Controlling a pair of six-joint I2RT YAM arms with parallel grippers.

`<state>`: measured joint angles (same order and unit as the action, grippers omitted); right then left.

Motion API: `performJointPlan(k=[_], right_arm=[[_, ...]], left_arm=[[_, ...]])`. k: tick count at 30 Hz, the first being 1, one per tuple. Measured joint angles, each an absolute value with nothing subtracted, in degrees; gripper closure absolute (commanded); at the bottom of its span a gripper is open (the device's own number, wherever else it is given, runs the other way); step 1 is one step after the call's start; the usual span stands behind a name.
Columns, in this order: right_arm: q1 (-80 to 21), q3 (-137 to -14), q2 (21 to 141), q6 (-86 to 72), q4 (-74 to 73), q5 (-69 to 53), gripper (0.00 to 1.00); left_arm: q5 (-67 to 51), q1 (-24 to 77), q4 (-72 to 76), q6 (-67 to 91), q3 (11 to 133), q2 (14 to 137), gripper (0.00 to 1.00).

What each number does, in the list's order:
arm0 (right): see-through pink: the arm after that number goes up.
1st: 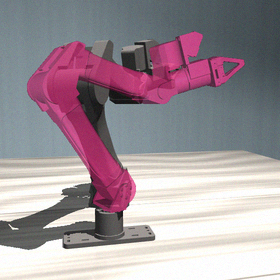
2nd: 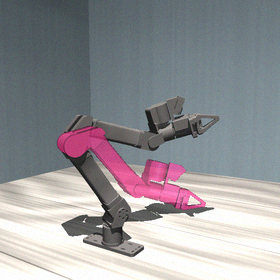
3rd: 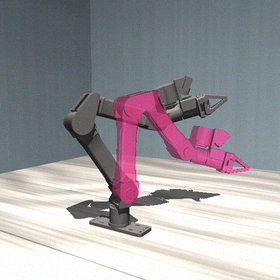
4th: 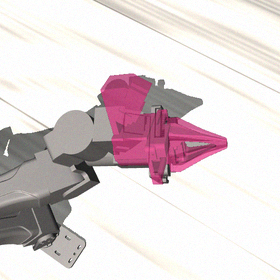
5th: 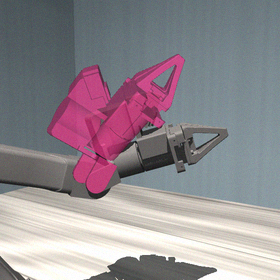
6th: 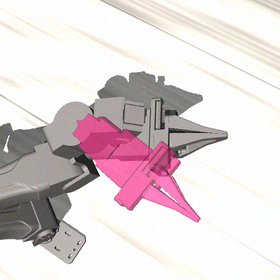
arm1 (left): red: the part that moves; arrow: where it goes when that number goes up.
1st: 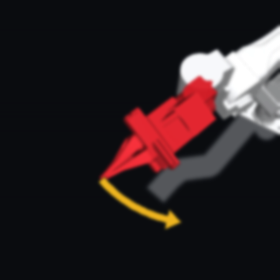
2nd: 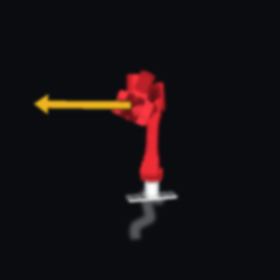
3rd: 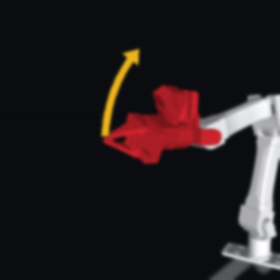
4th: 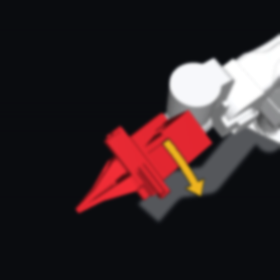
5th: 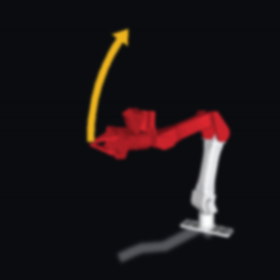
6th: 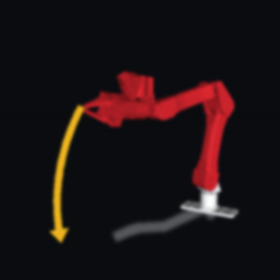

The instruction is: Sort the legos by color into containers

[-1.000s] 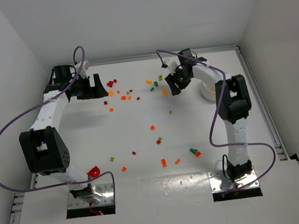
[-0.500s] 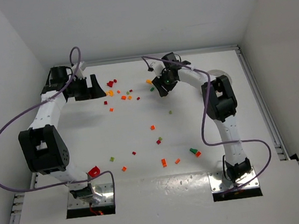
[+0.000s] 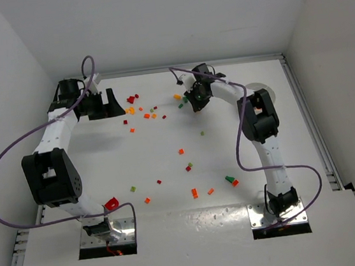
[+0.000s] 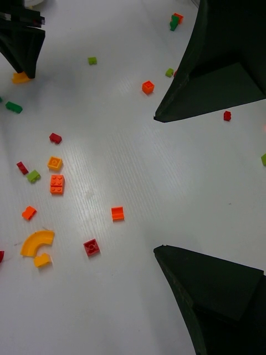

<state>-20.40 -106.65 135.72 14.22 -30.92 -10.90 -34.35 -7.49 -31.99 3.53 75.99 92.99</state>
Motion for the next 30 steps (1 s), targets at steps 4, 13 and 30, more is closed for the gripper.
performJointPlan(k=[4,13,30], right_arm=[[-20.4,-106.5,135.7,14.0,-30.4,-10.9,0.94],[-18.9,-89.5,120.3,15.8,-32.1,-10.7,0.98],[-4.9,-70.5,79.2,32.6,-40.4,-2.7,0.98]], left_arm=[[-34.4,-7.5,-32.0,3.5,76.0,93.0,0.0],[-35.0,-7.6,-32.0,3.6,76.0,93.0,0.0],[-35.8,-7.5,-32.0,3.8,76.0,93.0,0.0]])
